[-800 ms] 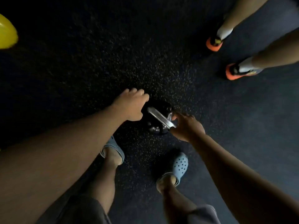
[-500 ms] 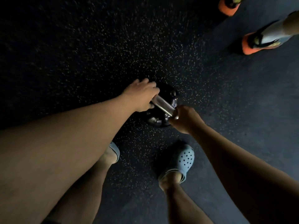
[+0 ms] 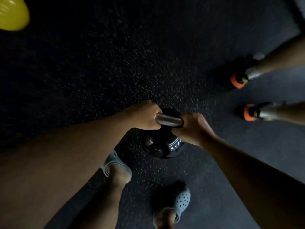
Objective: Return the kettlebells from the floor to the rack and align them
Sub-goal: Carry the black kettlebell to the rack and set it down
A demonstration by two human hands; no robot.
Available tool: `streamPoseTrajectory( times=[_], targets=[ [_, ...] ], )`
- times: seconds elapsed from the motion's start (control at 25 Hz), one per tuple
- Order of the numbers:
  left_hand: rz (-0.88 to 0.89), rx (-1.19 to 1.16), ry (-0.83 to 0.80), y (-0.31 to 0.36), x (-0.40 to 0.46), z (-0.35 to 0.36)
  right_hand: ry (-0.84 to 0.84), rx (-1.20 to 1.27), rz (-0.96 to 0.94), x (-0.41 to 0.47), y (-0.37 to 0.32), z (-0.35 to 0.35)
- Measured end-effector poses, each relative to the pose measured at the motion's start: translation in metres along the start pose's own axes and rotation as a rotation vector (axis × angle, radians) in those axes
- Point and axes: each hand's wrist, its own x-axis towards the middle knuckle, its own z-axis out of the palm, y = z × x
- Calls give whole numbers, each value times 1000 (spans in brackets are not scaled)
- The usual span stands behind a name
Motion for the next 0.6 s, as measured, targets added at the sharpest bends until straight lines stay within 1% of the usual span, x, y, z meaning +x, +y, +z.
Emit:
streamPoseTrajectory(
  times=[0.12, 0.36, 0.4, 0.48, 0.52, 0.56, 0.6],
  targets=[
    [-39, -24, 122, -18, -26, -92, 41, -119, -151, 37, -78, -59],
    [-132, 11, 406, -59, -75, -290, 253, -220, -427, 119, -244, -176],
    [-133, 17, 428, -61, -78, -308, 271, -228, -442, 126, -260, -189],
    [-183, 59, 524, -86, -90, -383, 297, -248, -510, 168, -324, -229],
    [-198, 78, 524, -87, -92, -388, 282, -262, -527, 173, -330, -234],
    [-206, 105, 574, -93, -93, -409, 290, -279, -561, 185, -352, -249],
    [-241, 128, 653, -105, -95, -446, 291, -293, -606, 212, -383, -274]
  ],
)
